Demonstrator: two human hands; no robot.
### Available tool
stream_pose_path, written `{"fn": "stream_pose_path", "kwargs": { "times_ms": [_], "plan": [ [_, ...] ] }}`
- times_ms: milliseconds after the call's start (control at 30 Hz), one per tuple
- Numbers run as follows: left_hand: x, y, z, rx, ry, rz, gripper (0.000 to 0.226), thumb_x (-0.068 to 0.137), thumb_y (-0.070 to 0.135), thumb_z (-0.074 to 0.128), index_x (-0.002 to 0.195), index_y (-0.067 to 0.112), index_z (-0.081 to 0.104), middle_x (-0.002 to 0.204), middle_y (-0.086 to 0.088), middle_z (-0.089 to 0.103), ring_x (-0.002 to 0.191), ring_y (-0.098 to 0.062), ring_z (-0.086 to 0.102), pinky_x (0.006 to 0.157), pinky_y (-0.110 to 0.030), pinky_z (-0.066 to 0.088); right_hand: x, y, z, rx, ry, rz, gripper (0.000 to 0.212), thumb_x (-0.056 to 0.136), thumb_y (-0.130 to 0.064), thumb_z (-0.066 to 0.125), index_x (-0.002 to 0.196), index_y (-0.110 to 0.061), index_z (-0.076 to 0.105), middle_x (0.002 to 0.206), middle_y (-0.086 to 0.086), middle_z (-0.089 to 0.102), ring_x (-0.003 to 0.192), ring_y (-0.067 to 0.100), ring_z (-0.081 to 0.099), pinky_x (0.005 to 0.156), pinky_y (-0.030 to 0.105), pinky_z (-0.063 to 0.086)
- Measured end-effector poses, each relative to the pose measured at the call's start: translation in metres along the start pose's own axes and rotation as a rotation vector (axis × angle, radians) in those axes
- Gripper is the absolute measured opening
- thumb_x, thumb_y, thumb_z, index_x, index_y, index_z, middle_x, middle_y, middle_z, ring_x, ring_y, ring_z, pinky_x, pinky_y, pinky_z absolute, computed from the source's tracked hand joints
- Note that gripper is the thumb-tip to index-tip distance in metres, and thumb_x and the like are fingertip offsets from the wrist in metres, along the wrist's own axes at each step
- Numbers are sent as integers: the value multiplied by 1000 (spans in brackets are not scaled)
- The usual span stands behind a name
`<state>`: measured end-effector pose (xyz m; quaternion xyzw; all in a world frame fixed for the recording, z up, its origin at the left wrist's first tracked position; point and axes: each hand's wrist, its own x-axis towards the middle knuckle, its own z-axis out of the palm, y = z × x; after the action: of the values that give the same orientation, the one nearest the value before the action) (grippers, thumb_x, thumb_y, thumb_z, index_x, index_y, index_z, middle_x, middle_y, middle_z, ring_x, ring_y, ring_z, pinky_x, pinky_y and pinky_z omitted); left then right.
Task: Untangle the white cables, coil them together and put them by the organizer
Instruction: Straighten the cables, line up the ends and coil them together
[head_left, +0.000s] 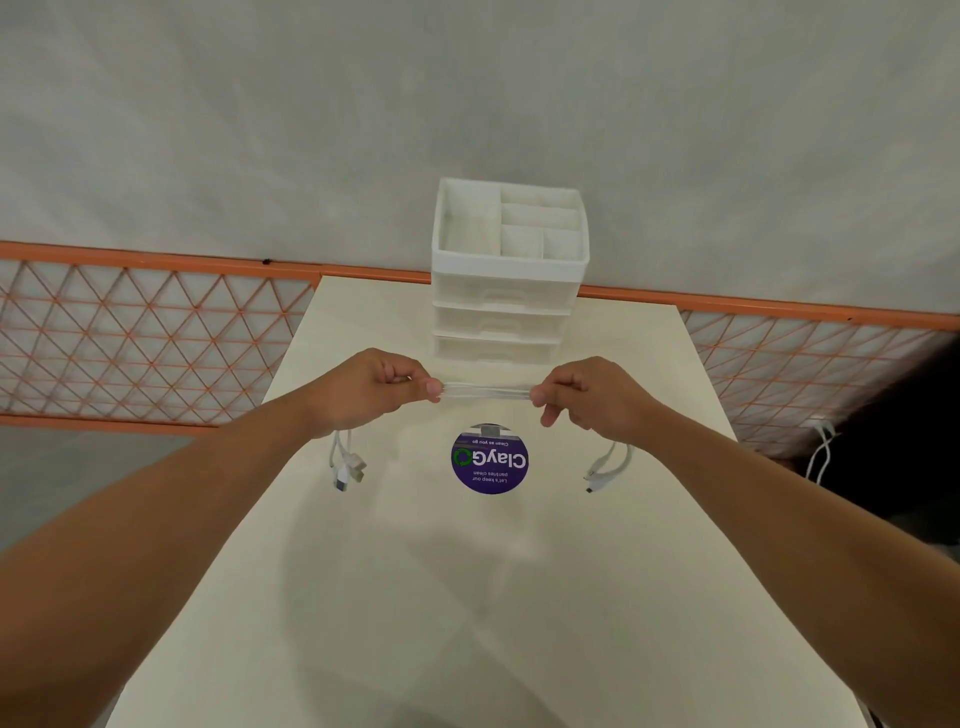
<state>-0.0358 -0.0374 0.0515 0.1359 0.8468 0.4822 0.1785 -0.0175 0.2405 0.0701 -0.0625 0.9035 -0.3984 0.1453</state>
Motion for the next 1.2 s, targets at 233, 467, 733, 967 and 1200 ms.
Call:
{"fn": "stream_pose_path", "kwargs": {
  "times_ms": [233,467,733,967,1200],
  "plan": [
    [1,2,2,34,-33,-24,21,96,36,56,96,27,75,55,9,46,47,-6,33,53,-15,30,3,5,1,-31,-31,25,15,97,-17,49,95,-8,61,82,-1,74,56,10,47,59,24,43],
    [1,1,0,111,6,-39,31,96,42,54,86,19,73,48,12,40,47,-5,33,54,-17,31,4,-1,5,-31,106,-4,32,98,-30,47,69,-18,52,59,-3,55,53,11,44,55,23,35],
    [4,-4,-4,149,-14,-22,38,93,49,55,73,19,69,58,4,38,55,-10,32,58,-20,32,11,3,12,-212,228,12,40,100,-37,39,80,-8,57,71,2,56,65,17,49,62,31,39],
    [4,-12,-9,210,-44,-17,38,92,51,53,75,21,68,68,0,49,65,-10,43,69,-21,36,1,1,3,-49,-73,-47,28,94,-37,54,85,-17,72,69,1,53,66,12,43,61,21,35],
    [8,-16,-2,178,-54,25,41,91,46,57,73,9,60,62,2,38,55,-6,32,59,-20,30,1,-2,3,45,19,-26,32,93,-33,56,79,-7,67,62,-6,51,62,8,43,54,12,35]
  ]
}}
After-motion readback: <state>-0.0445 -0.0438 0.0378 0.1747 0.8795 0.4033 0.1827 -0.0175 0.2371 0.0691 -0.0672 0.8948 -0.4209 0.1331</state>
